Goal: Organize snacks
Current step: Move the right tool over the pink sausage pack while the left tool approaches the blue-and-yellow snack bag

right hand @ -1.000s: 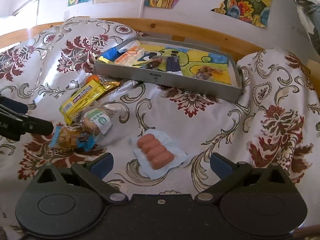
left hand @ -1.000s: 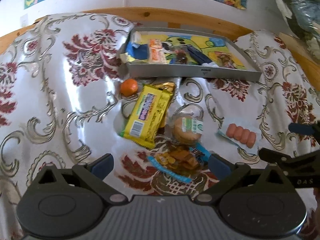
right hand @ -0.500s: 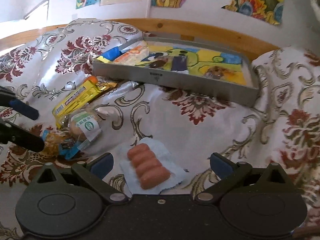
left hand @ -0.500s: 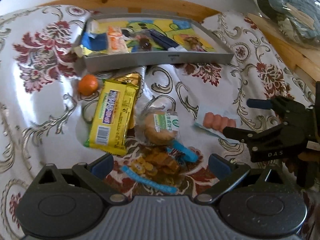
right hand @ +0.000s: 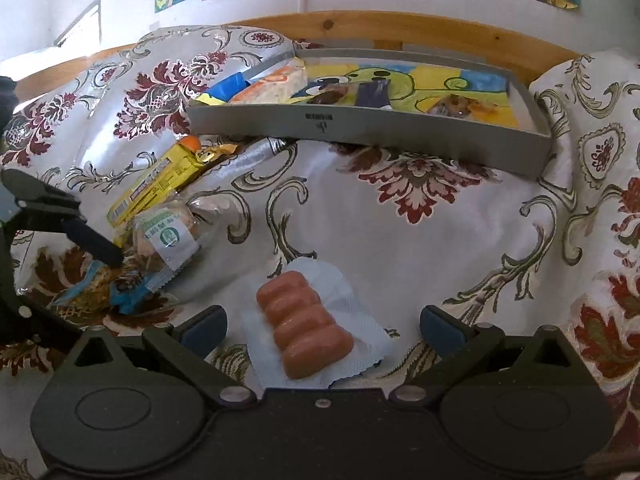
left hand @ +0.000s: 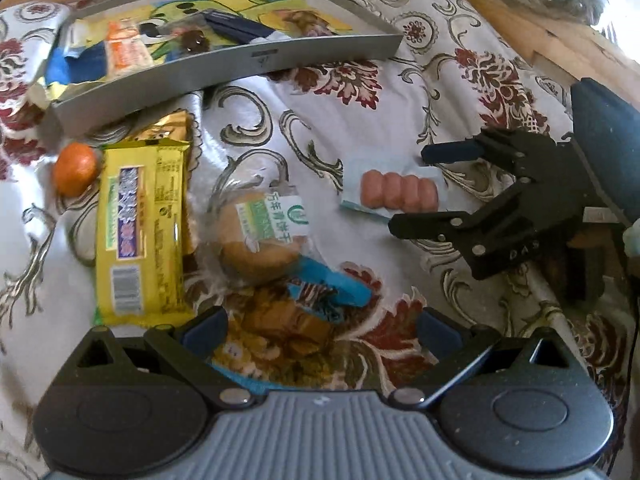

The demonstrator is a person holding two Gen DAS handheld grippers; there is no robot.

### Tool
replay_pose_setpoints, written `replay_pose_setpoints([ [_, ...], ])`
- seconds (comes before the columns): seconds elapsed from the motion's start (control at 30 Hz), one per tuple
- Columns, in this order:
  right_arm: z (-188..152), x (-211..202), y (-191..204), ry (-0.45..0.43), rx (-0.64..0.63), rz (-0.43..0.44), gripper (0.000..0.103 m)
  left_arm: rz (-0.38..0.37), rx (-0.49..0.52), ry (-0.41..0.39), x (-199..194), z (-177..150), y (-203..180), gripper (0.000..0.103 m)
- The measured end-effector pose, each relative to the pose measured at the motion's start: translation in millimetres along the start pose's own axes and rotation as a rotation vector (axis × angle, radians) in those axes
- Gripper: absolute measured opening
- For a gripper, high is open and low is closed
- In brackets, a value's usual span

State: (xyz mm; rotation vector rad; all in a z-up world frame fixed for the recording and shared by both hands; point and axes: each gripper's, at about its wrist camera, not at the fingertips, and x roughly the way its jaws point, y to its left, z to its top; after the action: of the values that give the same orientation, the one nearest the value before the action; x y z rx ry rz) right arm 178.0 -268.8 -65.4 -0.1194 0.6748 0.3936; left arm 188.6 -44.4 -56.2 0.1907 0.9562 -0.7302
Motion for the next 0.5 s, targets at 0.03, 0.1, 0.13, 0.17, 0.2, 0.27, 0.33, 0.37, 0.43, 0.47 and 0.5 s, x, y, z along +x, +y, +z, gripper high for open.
replay_pose_setpoints([
  [0.03, 0.2, 0.6, 0.0, 0.002, -0.003, 0.005, 0.102, -0.003, 0.002, 0.004, 0.7, 1.4, 2.0, 0.103],
  [0.1, 0.2, 1.4, 0.4, 0.003, -0.009, 0.015, 0.102, 0.0, 0.004, 0.005, 2.9, 4.2, 7.1, 0.103],
  [0.13, 0.2, 2.0, 0.6, 0.005, -0.012, 0.019, 0.102, -0.001, 0.001, 0.008, 3.1, 5.5, 11.1, 0.103],
  [0.17, 0.1, 2.3, 0.8, 0.006, -0.014, 0.023, 0.102, -0.009, -0.008, 0.012, 4.2, 6.1, 15.3, 0.103],
  [0.2, 0.2, 2.6, 0.9, 0.007, -0.016, 0.027, 0.102, -0.02, -0.016, 0.014, 4.8, 6.4, 18.3, 0.103],
  [0.27, 0.6, 3.3, 1.0, 0.007, -0.02, 0.039, 0.102, -0.037, -0.014, 0.02, 6.7, 6.0, 21.8, 0.103],
  [0.33, 1.0, 5.2, 1.6, 0.01, -0.026, 0.045, 0.102, -0.04, 0.021, 0.028, 9.2, 5.5, 20.2, 0.103],
  [0.37, 1.1, 6.4, 2.1, 0.013, -0.031, 0.045, 0.102, -0.04, 0.043, 0.031, 10.9, 5.0, 19.2, 0.103],
  [0.43, 1.1, 9.1, 4.3, 0.019, -0.052, 0.039, 0.102, -0.042, 0.048, 0.028, 12.5, 3.9, 19.1, 0.103],
  [0.47, 0.9, 10.1, 5.7, 0.021, -0.06, 0.035, 0.102, -0.041, 0.043, 0.025, 12.8, 3.5, 19.1, 0.103],
  [0.5, 1.0, 10.9, 6.7, 0.023, -0.068, 0.031, 0.102, -0.04, 0.042, 0.024, 12.8, 2.9, 18.8, 0.103],
])
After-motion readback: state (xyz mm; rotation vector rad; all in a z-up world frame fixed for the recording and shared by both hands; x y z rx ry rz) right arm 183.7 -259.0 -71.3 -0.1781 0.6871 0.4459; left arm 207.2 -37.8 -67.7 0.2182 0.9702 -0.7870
